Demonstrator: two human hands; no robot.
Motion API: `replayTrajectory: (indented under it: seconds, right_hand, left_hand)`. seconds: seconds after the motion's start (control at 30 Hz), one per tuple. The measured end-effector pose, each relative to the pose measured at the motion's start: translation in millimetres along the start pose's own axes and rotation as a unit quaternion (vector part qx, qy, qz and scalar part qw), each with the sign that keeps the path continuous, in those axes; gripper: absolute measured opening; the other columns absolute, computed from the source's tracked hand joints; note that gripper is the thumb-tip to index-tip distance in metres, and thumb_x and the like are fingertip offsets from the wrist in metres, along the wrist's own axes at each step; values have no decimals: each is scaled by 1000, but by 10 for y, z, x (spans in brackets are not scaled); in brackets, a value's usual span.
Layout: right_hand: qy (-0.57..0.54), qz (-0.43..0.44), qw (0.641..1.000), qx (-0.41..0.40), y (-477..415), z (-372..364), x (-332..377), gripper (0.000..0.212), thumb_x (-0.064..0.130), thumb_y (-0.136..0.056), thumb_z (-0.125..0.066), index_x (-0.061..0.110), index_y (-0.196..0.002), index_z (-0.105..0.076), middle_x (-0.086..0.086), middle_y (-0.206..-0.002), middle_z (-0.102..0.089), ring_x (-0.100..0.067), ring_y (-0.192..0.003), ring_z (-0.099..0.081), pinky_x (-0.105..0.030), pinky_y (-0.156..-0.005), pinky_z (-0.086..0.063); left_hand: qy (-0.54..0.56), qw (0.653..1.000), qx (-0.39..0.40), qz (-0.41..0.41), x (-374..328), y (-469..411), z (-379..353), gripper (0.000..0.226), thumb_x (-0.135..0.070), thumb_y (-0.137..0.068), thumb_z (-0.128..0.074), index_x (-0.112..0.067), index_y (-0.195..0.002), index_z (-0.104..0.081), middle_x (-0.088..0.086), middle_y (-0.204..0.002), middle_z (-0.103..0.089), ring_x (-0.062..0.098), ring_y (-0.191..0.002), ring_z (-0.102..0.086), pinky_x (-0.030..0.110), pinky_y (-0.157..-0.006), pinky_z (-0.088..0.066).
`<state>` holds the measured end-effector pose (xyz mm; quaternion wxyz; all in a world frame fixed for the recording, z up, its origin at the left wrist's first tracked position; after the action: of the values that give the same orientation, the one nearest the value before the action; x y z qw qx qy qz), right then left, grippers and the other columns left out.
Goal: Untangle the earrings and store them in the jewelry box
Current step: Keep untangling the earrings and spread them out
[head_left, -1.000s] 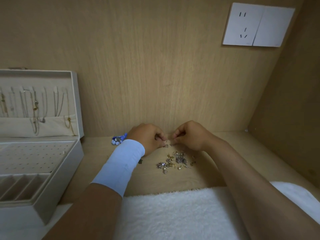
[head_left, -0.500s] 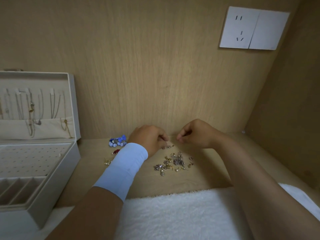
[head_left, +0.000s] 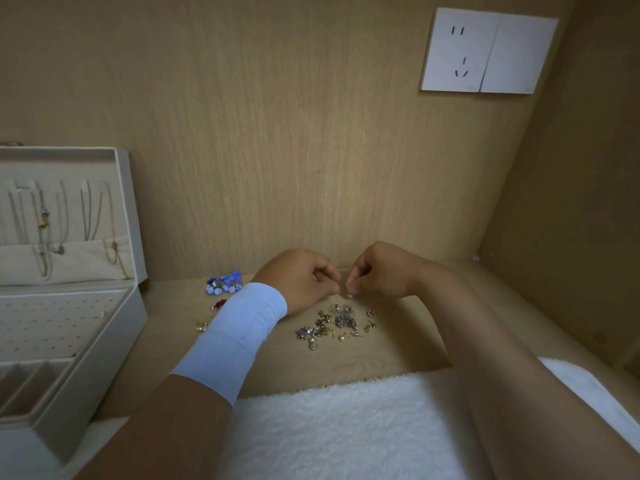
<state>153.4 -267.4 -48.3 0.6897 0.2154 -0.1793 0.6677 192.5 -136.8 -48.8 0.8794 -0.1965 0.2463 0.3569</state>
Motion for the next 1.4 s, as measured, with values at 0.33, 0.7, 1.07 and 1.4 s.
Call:
replayTrajectory:
  seconds: [0.33,0.7,1.07,1.4]
  right_hand:
    - [79,-75,992,59,100,80,-84,11,27,-76,-84,18,-80,-80,12,-46,-57,-4,-49,-52,-19,-56,-42]
    - [-135,-20,990,-39,132,299,56,5,13,-80,-82,11,-85,-80,5,-51,-59,-3,-43,-46,-17,-43,-33]
    - [7,-104,994,33,128,168,-126,23,33,-75,-84,16,-87,-77,6,-64,-67,-13,-54,-50,-20,-46,-32]
    - [95,-150,977,115,143,19,-243,31,35,-67,-89,20,-93,-80,5,-55,-60,-14,-59,-52,-22,-54,-38]
  left_hand:
    - [-19,999,49,13,2,3,-156,7,-35,-77,-78,-33,-84,-76,-18,-83,-70,1,-84,-64,32,-89,-53]
    - [105,990,-89,-7,-140,2,-19,21,-35,-69,-82,-39,-88,-73,-17,-76,-70,2,-77,-67,38,-83,-57]
    - [103,985,-130,47,74,15,118,11,-34,-81,-74,-40,-73,-70,-16,-76,-71,5,-77,-68,39,-83,-57]
    - [117,984,-120,67,94,22,152,21,-19,-78,-58,-38,-79,-68,-14,-72,-67,11,-77,-65,39,-84,-55]
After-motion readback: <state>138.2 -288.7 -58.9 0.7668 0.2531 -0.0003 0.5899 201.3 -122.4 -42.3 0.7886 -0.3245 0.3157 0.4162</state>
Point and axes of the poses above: each hand's wrist, its own y-axis away from the middle knuckle, its own z-axis out of the back of the hand, x = y × z, the point moved 8 cm from there along -y, towards the middle knuckle
